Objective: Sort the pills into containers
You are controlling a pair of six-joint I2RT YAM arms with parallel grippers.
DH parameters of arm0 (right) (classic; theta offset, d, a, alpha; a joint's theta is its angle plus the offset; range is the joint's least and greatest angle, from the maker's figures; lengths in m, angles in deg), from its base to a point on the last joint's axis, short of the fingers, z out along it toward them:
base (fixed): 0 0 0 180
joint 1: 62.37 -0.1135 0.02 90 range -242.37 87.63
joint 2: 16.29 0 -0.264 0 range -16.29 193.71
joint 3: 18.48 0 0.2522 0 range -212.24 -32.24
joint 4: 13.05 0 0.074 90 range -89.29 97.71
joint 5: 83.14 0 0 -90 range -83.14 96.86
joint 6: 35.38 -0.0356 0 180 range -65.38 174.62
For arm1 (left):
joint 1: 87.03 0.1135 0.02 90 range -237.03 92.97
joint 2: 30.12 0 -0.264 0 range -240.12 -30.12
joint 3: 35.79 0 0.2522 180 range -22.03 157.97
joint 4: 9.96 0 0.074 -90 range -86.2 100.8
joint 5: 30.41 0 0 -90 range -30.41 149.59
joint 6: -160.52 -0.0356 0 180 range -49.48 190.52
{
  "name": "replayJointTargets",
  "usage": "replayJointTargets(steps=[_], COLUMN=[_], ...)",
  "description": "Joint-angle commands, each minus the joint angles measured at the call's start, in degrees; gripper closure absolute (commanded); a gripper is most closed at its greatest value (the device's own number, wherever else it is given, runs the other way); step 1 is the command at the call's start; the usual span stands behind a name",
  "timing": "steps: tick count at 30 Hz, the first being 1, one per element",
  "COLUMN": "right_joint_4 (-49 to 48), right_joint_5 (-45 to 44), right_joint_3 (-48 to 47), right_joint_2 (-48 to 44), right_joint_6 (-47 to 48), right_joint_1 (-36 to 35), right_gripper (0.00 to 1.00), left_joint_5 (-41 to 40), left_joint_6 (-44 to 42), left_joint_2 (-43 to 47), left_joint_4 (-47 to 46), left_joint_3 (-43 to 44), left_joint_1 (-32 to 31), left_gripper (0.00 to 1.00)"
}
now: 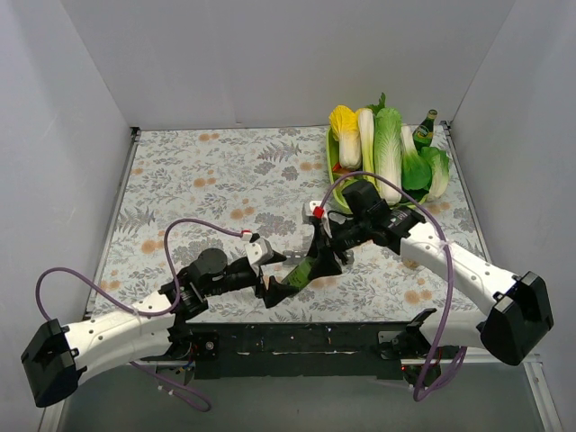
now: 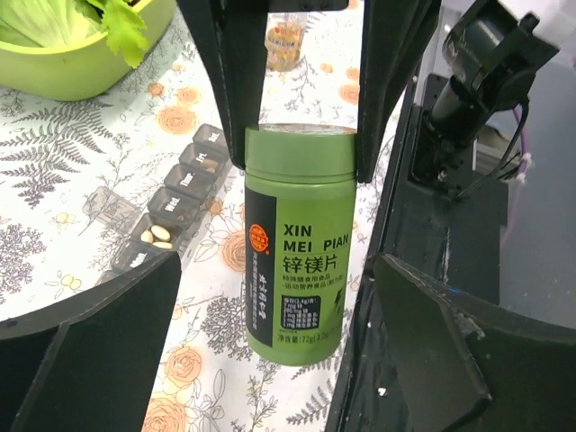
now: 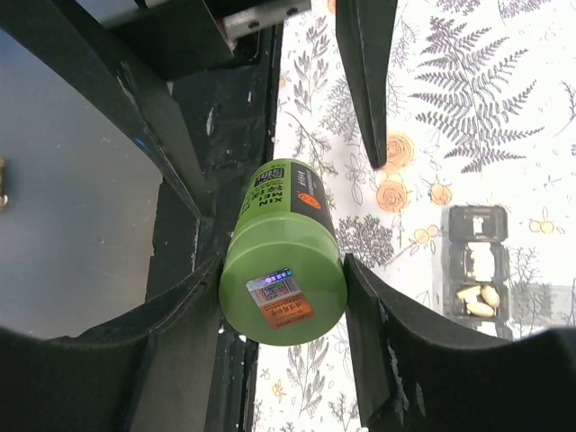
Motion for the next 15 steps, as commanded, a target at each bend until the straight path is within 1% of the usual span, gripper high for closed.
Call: replayJointTargets(steps=[1, 3, 4, 5, 6, 7, 8, 9, 10, 11, 12, 13, 15], right_joint_4=[4.96, 9.17, 10.84, 15.39, 17.61, 19.72, 22.35, 25.77, 27.8, 29.3, 30.62, 30.9, 29.68], right_joint_5=[-1.57, -3.51, -7.35, -9.91, -12.72, -17.97, -20.63, -25.36, -27.58, -29.6, -33.36, -35.05, -39.17], right_joint_3=[0.15, -0.19, -0.63, -1.16, -1.69, -2.91, -3.45, -3.89, -4.76, -4.94, -4.77, -4.6, -3.46], right_joint_2=[-3.93, -4.64, -5.25, -5.34, -5.52, -5.78, -5.87, -5.78, -5.78, -5.78, -5.78, -5.87, -6.05], right_joint_6=[4.32, 7.65, 9.49, 13.08, 15.2, 17.05, 18.72, 21.35, 22.42, 23.91, 25.31, 25.94, 26.82], right_joint_1=[1.41, 3.25, 3.87, 4.31, 5.54, 6.59, 7.3, 9.31, 10.46, 11.6, 14.14, 15.38, 18.88], right_gripper=[0.91, 0.92, 0.92, 0.92, 0.92, 0.92, 0.92, 0.91, 0.92, 0.91, 0.91, 0.91, 0.91], left_joint_5=[-2.72, -3.51, -4.56, -7.01, -8.95, -10.79, -14.82, -16.42, -17.4, -20.54, -21.44, -22.06, -22.68], left_joint_6=[-0.07, 0.28, 0.8, 1.24, 2.73, 3.61, 4.92, 7.11, 8.53, 9.76, 11.08, 13.7, 15.47], left_joint_2=[2.4, 3.46, 3.81, 4.86, 5.22, 5.65, 5.92, 6.1, 5.92, 5.66, 4.96, 4.43, 3.55], left_joint_4=[0.71, 2.3, 4.22, 5.2, 6.16, 7.57, 8.28, 8.89, 9.94, 10.39, 10.74, 11.18, 11.18], left_joint_3=[2.03, 2.29, 2.81, 2.99, 3.17, 3.08, 3.17, 3.17, 3.08, 2.99, 2.99, 2.82, 2.29], left_joint_1=[0.14, 0.23, 0.14, 0.23, 0.23, 0.23, 0.23, 0.23, 0.32, 0.4, 0.4, 0.49, 0.58], left_gripper=[0.09, 0.06, 0.05, 0.05, 0.04, 0.03, 0.02, 0.02, 0.02, 0.02, 0.02, 0.02, 0.02])
